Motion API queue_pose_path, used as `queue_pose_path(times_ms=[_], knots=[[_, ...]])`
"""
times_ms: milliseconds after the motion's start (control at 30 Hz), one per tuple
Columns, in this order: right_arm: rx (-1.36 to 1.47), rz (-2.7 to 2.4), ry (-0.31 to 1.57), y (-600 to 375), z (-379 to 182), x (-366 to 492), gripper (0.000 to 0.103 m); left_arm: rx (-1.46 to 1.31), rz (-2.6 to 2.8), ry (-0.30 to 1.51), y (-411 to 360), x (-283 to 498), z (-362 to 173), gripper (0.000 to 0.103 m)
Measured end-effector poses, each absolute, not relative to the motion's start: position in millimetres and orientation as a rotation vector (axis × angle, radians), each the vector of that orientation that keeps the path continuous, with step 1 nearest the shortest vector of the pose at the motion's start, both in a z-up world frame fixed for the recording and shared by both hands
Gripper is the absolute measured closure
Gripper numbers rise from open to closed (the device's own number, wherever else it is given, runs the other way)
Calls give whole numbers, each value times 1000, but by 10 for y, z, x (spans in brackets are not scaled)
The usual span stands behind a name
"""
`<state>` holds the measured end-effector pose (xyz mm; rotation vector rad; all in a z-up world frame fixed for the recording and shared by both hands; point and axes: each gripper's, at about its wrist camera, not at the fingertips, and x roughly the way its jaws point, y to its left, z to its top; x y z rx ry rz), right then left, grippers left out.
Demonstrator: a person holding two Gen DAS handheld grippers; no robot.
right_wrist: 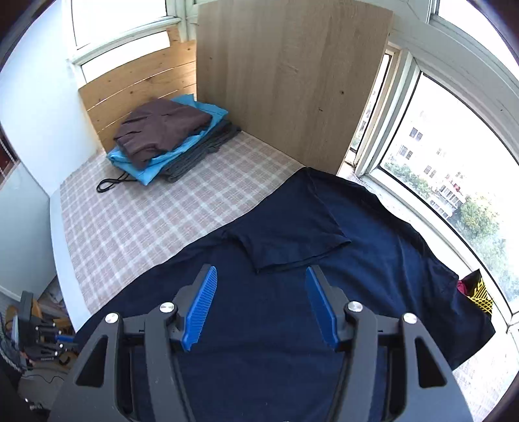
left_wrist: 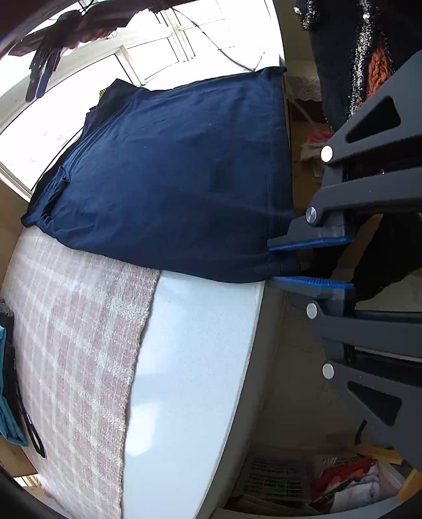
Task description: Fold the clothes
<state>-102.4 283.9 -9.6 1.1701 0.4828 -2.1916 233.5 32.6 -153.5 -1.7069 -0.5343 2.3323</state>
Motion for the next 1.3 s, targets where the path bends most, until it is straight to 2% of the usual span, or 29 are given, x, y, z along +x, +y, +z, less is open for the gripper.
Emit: queue_pose_path(times_ms=[167, 300, 400, 567, 800, 933, 967, 1033, 1067, 1100, 1133, 1167, 1300], knots=[[1328, -2197, 375, 2224, -713, -1893, 47, -1700, 2390, -570, 405, 2368, -1476, 95], [1403, -2195, 470, 1698, -1194, -2313, 47, -1661, 2436, -616, 469, 2404, -1366, 95], [1509, -2217, 421, 1552, -1425, -2698, 47, -1627, 2467, -614, 563, 2436, -1242, 95], [1643, -2253, 394, 1434, -1708, -3144, 47, -1596, 2482, -602, 709, 2386, -1130, 95], [1772, -2223, 369, 1362, -2008, -3351, 46, -1600, 2493, -608, 726, 2341, -1077, 95], [1733, -2213, 391, 1376, -2003, -3323, 48, -1597, 2503, -605, 710, 2350, -1043, 95], [1722, -2210, 397, 1380, -2000, -3316, 51, -1593, 2505, -611, 703, 2352, -1037, 95], [1715, -2202, 413, 1412, -1985, -3309, 64, -1585, 2503, -627, 693, 2347, -1038, 95], [1719, -2200, 415, 1442, -1974, -3319, 76, -1583, 2503, -631, 692, 2344, -1040, 95], [1727, -2189, 396, 1489, -1965, -3339, 83, -1582, 2501, -631, 694, 2341, -1041, 95], [1736, -2177, 374, 1539, -1957, -3361, 85, -1580, 2499, -630, 697, 2344, -1038, 95], [1740, -2159, 342, 1588, -1950, -3379, 92, -1576, 2496, -630, 704, 2346, -1032, 95], [1723, -2121, 229, 1757, -1925, -3389, 95, -1567, 2487, -612, 746, 2351, -991, 95]])
